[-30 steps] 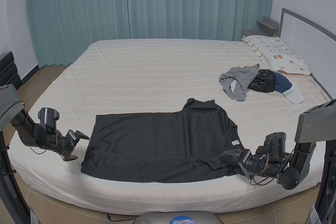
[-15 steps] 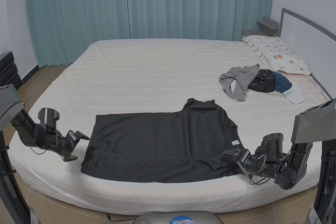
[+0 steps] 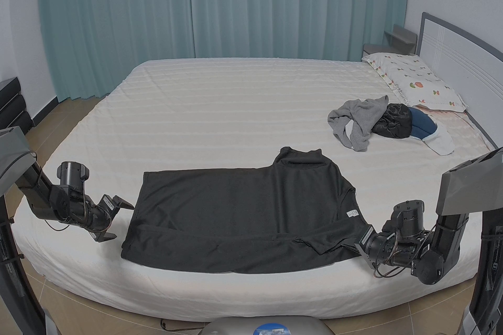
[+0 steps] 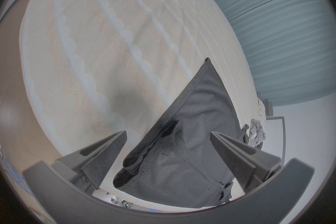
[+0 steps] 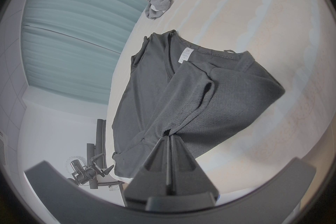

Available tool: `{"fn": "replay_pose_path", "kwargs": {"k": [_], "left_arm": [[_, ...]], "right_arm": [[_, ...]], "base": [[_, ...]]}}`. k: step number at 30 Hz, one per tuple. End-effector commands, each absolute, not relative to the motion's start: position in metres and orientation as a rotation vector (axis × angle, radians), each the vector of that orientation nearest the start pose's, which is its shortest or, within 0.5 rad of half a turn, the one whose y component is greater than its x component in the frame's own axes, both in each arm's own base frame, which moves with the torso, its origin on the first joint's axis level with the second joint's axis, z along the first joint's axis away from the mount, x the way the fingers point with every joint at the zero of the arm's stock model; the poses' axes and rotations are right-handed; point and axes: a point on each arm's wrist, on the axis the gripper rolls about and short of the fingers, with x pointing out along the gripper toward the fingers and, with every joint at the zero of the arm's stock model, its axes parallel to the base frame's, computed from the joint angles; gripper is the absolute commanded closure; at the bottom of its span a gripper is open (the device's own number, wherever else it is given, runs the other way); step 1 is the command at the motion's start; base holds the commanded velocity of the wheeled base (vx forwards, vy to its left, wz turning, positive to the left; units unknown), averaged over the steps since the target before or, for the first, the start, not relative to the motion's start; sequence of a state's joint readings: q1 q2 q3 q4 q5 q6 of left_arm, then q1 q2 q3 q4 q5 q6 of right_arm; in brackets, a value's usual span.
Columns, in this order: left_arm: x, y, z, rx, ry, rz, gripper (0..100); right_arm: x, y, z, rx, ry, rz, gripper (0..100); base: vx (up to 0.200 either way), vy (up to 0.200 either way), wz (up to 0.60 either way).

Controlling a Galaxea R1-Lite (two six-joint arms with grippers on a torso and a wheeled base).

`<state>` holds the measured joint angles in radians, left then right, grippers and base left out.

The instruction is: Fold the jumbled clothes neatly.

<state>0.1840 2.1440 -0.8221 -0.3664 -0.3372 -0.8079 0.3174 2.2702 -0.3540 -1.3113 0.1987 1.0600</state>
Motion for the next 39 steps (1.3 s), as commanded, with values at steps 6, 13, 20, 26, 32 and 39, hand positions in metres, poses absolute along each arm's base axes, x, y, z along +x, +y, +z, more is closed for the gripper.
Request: {"fn": "replay_pose_path", "kwargs": {"k": [6, 13, 20, 26, 32, 39], "left_arm": [[0.333, 0.054, 0.019, -0.992, 0.944, 0.243, 0], [0.333, 0.054, 0.019, -0.99, 0.943, 0.244, 0], [0.333, 0.054, 0.019, -0.99, 0.943, 0.244, 0], [0.333, 0.055, 0.019, -0.987, 0.941, 0.243, 0], [0.333, 0.054, 0.019, -0.983, 0.943, 0.244, 0], [0.333, 0.054, 0.019, -0.983, 0.942, 0.246, 0]], "right_arm": [[0.267, 0.093, -0.013, 0.965, 0.813, 0.13, 100], [0.261, 0.091, -0.014, 0.953, 0.837, 0.118, 100], [0.256, 0.085, -0.002, 0.927, 0.798, 0.139, 0], [0.259, 0.075, 0.024, 0.958, 0.697, 0.163, 0], [0.271, 0.081, 0.009, 0.961, 0.712, 0.165, 0], [0.282, 0.077, -0.013, 0.953, 0.743, 0.114, 0]], "base": [[0.0, 0.0, 0.0], [0.0, 0.0, 0.0], [0.0, 0.0, 0.0], [0.0, 0.0, 0.0], [0.0, 0.0, 0.0], [0.0, 0.0, 0.0]]}}
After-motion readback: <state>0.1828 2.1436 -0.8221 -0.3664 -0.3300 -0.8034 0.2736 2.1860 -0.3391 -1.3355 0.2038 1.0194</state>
